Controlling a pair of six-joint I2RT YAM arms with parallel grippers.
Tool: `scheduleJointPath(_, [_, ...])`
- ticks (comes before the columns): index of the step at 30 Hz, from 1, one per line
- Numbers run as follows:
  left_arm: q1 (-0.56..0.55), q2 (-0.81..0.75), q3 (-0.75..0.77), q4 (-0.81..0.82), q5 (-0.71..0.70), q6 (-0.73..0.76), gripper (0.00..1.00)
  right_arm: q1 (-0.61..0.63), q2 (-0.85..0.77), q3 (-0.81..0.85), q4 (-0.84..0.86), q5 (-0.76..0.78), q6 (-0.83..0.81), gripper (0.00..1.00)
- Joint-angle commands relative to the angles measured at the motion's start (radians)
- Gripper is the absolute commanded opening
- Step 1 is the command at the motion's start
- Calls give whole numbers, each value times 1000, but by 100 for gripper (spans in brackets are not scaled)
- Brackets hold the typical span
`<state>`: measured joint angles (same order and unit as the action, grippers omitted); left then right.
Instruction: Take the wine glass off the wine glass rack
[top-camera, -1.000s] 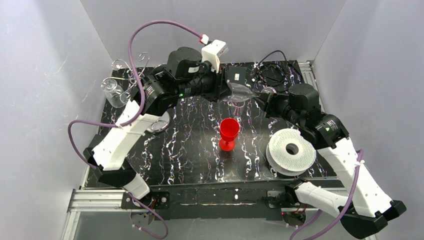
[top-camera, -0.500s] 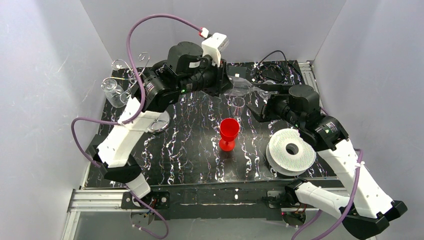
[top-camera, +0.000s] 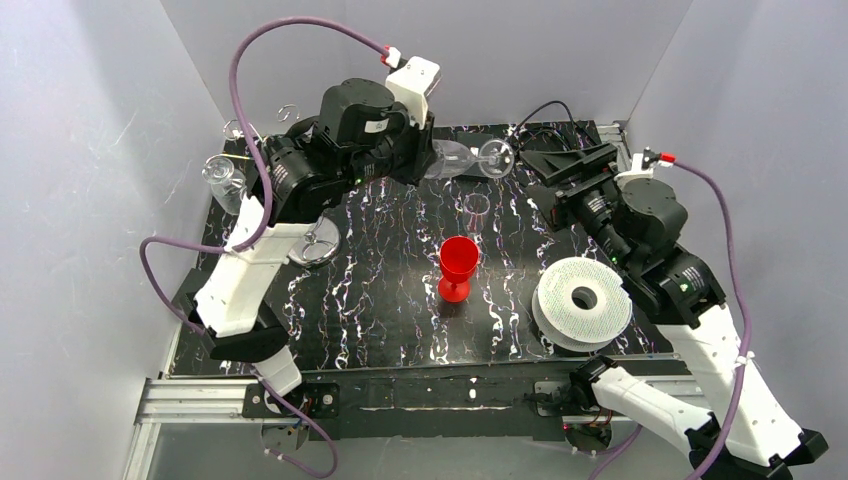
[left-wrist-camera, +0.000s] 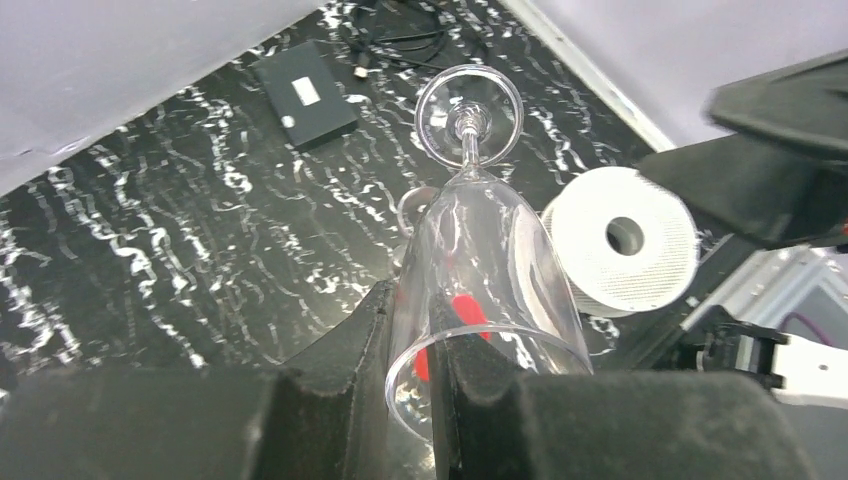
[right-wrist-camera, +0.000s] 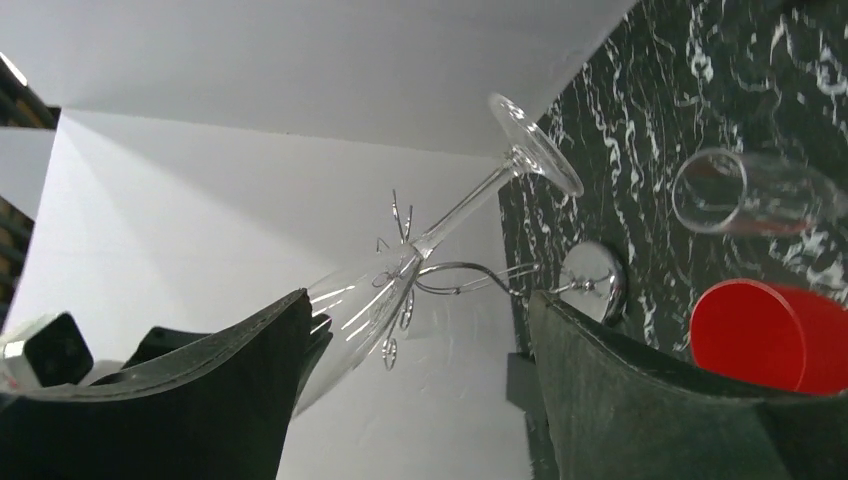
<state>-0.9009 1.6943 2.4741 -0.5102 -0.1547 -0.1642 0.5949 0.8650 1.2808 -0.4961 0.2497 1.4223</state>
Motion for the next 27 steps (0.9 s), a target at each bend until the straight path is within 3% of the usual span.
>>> scheduleJointPath(1, [3, -34, 8, -35, -144, 55, 0, -4, -5, 47, 126, 24, -329, 87])
scheduleJointPath(4, [25, -61, -29, -55, -175, 47, 0, -4, -34, 1, 196, 10, -352, 97])
scheduleJointPath(8, [58, -65, -28, -104, -189, 38, 0, -4, -121, -151, 409, 27, -341, 96])
scheduleJointPath(10, [81, -68, -27, -132, -194, 17, 0, -4, -142, -187, 432, 61, -327, 96])
scheduleJointPath(13, [117, -82, -38, -171, -194, -17, 0, -5, -137, -158, 316, 104, -222, 96])
scheduleJointPath(16, [140, -98, -58, -212, -185, -39, 0, -17, -144, -172, 220, 66, 9, 96])
scheduleJointPath(19, [165, -119, -114, -231, -164, -54, 0, -74, -136, -197, 315, -145, -3, 96])
scheduleJointPath(23, [198, -127, -158, -250, -131, -98, 0, -103, -32, -12, 85, -284, -117, 96])
scheduleJointPath(27, [200, -101, -155, -290, -110, -124, 0, -109, 49, 122, -16, -331, -268, 96])
